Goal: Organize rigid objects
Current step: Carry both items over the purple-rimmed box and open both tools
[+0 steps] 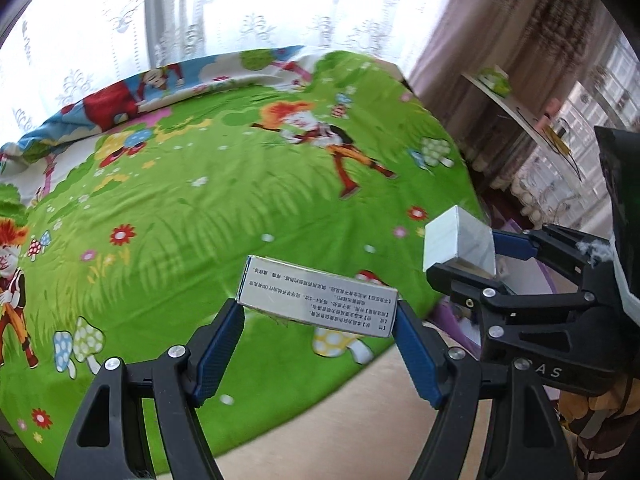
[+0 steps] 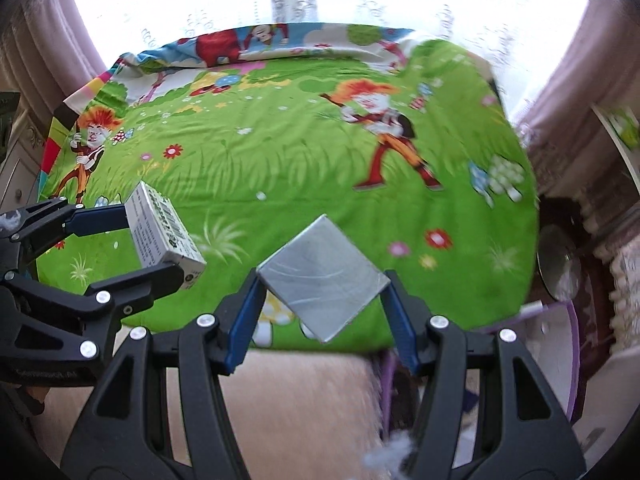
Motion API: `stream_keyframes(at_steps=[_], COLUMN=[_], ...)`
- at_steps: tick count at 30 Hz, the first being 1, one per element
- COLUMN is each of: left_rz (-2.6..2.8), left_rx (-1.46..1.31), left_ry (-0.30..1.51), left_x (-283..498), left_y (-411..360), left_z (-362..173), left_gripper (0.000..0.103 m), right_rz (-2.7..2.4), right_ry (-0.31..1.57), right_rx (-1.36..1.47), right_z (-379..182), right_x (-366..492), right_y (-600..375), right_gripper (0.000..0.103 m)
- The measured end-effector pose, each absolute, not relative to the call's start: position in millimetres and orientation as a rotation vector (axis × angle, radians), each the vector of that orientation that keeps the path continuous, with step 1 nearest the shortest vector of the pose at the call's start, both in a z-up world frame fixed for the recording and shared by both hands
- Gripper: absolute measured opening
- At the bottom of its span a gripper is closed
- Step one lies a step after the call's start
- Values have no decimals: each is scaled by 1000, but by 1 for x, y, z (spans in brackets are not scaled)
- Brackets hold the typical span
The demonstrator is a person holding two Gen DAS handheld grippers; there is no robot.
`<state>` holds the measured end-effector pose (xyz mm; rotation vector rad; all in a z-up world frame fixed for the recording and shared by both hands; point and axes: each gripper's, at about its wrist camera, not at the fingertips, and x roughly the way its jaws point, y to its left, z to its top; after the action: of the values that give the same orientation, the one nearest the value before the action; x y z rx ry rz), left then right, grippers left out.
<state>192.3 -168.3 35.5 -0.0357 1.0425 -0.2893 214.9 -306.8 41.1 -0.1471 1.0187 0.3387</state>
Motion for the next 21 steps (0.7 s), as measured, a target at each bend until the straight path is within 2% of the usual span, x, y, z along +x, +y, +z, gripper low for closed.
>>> stream_keyframes(at_steps=[21], left_rz=[-514], left_rx=[214], left_ry=[1107], left_x=[150], left_y=[-326], left_z=[23], left_gripper=[76], right_rz=[73], right_ry=[1004], right_rx=[10], right_z=[37], right_x=[145], right_y=[-455], right_gripper=[63])
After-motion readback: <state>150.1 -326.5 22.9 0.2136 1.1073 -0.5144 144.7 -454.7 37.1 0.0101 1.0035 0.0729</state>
